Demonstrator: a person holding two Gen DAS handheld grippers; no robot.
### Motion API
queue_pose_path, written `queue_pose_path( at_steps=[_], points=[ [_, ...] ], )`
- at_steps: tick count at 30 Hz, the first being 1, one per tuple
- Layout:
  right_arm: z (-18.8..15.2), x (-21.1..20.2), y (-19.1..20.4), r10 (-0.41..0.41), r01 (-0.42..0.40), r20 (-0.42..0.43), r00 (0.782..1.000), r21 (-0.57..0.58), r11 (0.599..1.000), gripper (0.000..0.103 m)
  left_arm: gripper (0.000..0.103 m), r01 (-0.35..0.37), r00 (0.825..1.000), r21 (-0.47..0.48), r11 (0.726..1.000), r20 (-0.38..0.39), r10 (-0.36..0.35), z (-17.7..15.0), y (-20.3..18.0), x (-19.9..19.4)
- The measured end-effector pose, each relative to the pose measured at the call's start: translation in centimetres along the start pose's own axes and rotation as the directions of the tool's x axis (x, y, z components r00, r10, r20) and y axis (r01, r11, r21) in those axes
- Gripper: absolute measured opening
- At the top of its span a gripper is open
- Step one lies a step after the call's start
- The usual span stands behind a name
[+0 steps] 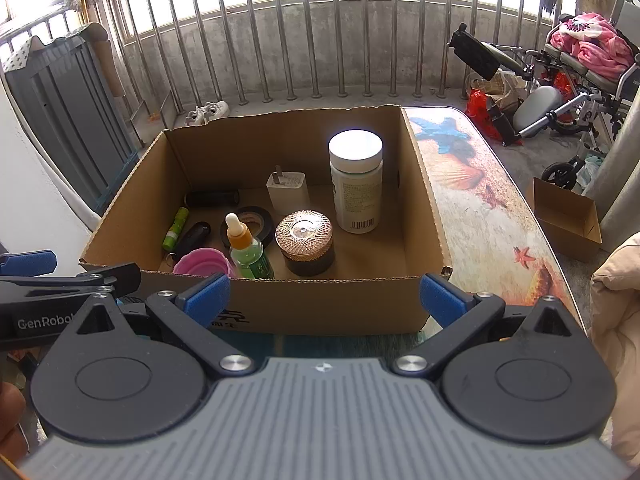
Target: Organize rigid objects
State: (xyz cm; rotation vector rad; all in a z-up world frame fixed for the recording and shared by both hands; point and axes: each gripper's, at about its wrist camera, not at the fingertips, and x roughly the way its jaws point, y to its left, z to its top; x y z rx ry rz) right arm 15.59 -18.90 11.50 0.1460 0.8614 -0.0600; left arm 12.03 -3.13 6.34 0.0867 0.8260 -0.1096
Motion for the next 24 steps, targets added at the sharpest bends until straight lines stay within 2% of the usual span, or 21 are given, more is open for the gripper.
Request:
queue_pose_path(
  at_steps=[24],
  points=[
    [-0.37, -0.03, -0.01, -0.001, 0.001, -0.005, 1.000, 0.006, 1.000, 0.102, 0.097, -0.001, 1.000, 0.001, 1.000, -0.001, 0.001, -0.06, 0.06, 0.00]
  ],
)
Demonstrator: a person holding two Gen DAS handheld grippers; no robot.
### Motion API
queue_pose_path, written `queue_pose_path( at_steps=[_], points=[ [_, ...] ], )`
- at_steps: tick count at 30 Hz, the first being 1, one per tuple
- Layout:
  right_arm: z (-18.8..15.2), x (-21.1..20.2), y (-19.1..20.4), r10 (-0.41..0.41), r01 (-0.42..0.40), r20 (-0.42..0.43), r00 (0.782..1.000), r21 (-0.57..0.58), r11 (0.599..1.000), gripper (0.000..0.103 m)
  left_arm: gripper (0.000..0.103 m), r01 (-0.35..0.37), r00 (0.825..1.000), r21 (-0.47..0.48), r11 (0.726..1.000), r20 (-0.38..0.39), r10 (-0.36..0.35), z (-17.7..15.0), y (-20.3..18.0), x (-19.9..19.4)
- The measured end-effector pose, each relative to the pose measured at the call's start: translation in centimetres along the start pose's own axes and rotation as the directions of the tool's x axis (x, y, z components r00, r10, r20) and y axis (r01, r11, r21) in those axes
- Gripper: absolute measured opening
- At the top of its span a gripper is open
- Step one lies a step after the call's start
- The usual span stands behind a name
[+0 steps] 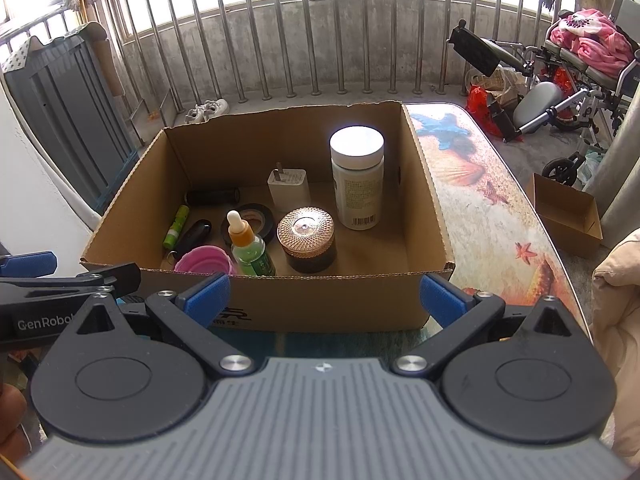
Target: Organize rigid objects
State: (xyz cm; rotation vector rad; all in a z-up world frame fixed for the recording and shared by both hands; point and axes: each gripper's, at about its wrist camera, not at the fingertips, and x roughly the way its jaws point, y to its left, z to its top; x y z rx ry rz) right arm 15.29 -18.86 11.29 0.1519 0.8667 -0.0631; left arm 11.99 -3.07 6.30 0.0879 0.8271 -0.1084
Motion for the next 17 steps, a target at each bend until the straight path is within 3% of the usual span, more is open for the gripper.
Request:
queue_pose_path(
  at_steps=[17],
  points=[
    [-0.06, 0.07, 0.02, 0.001, -0.001, 0.000, 1.000, 0.000, 1.000, 0.102, 0.097, -0.001, 1.000, 0.000, 1.000, 0.000, 0.001, 0.06, 0.04, 0.01]
  ],
)
